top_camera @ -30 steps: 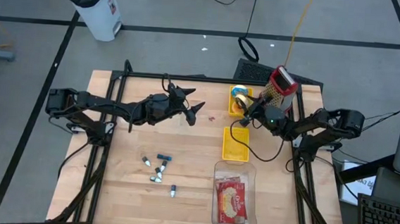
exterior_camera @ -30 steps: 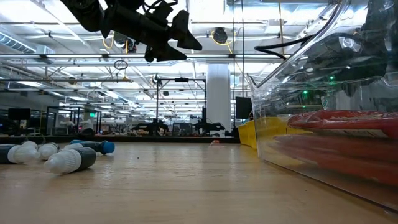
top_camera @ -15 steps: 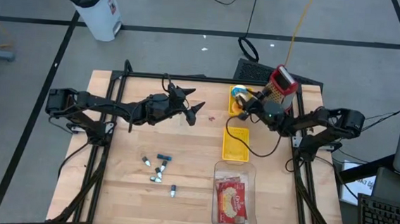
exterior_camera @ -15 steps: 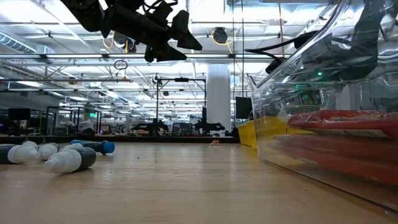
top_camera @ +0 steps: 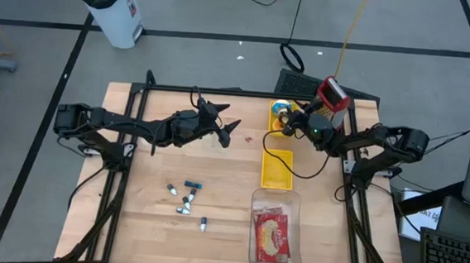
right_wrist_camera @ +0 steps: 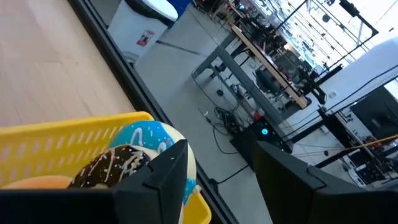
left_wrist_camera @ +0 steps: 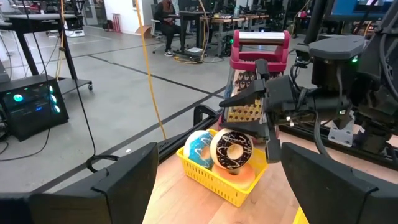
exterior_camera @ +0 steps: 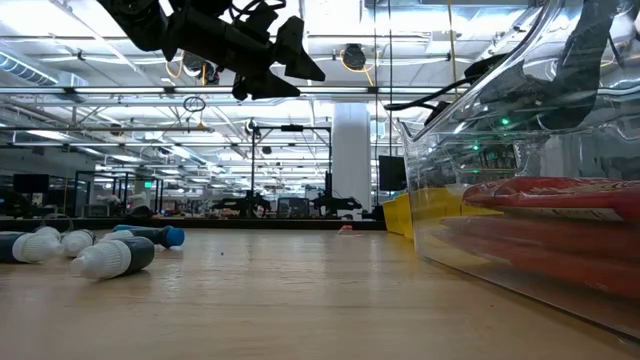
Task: Pick & Place Food Item
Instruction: Put the black donut into the top yellow bin, then put the black food coloring bottle into the bottom yellow bin
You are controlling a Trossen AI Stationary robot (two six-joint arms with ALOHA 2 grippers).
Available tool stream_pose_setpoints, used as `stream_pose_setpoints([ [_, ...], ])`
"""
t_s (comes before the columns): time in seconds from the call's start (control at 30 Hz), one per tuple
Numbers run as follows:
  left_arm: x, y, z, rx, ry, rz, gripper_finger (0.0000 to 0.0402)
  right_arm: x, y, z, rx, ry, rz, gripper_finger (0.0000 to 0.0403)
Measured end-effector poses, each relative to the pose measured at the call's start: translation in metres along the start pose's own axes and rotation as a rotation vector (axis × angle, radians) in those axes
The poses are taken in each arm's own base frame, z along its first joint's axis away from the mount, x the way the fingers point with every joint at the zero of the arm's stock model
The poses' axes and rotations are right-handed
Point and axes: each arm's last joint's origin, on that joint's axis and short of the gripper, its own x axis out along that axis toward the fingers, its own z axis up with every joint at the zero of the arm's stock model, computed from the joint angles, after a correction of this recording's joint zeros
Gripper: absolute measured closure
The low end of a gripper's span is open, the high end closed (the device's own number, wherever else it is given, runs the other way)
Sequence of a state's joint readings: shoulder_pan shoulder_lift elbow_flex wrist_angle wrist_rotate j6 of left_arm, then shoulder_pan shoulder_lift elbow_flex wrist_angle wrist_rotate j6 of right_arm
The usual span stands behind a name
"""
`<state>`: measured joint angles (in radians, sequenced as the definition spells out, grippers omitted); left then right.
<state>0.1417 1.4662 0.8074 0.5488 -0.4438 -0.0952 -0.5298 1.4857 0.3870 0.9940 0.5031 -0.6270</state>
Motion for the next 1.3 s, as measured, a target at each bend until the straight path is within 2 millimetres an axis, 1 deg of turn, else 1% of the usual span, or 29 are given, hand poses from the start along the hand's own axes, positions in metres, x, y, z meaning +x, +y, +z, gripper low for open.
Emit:
stream_pose_setpoints([
  [0.17, 0.000, 0.000, 0.000, 0.001, 0.000, 0.000, 0.0062, 0.000, -0.001, 0.002, -0.042, -0.027, 0.001, 0.0232],
  [0.3, 0.000, 0.000, 0.000, 0.003, 0.000, 0.000, 0.0062, 0.001, -0.001, 0.004, -0.060, -0.131, 0.110, 0.0232],
  [0.37, 0.000, 0.000, 0.000, 0.003, 0.000, 0.000, 0.0062, 0.001, -0.001, 0.005, -0.062, -0.162, 0.133, 0.0232],
  [0.67, 0.000, 0.000, 0.000, 0.002, 0.000, 0.000, 0.0062, 0.008, -0.013, -0.004, -0.203, -0.107, 0.049, 0.0232],
  [0.83, 0.000, 0.000, 0.000, -0.009, 0.000, 0.000, 0.0062, 0.008, -0.017, -0.001, -0.250, -0.140, 0.015, 0.0232],
  [0.9, 0.000, 0.000, 0.000, -0.017, 0.000, 0.000, 0.0062, 0.007, -0.018, 0.001, -0.232, -0.156, 0.000, 0.0232],
  [0.97, 0.000, 0.000, 0.000, -0.018, 0.000, 0.000, 0.0062, 0.007, -0.019, 0.004, -0.177, -0.189, -0.003, 0.0232],
  [1.1, 0.000, 0.000, 0.000, -0.019, 0.000, 0.000, 0.0062, 0.007, -0.020, 0.005, -0.074, -0.249, 0.051, 0.0232],
  [1.23, 0.000, 0.000, 0.000, -0.018, 0.000, 0.000, 0.0062, 0.006, -0.019, 0.006, 0.015, -0.253, 0.066, 0.0232],
  [1.3, 0.000, 0.000, -0.001, -0.008, 0.012, -0.005, 0.0062, 0.003, -0.018, 0.011, 0.081, -0.268, 0.082, 0.0232],
])
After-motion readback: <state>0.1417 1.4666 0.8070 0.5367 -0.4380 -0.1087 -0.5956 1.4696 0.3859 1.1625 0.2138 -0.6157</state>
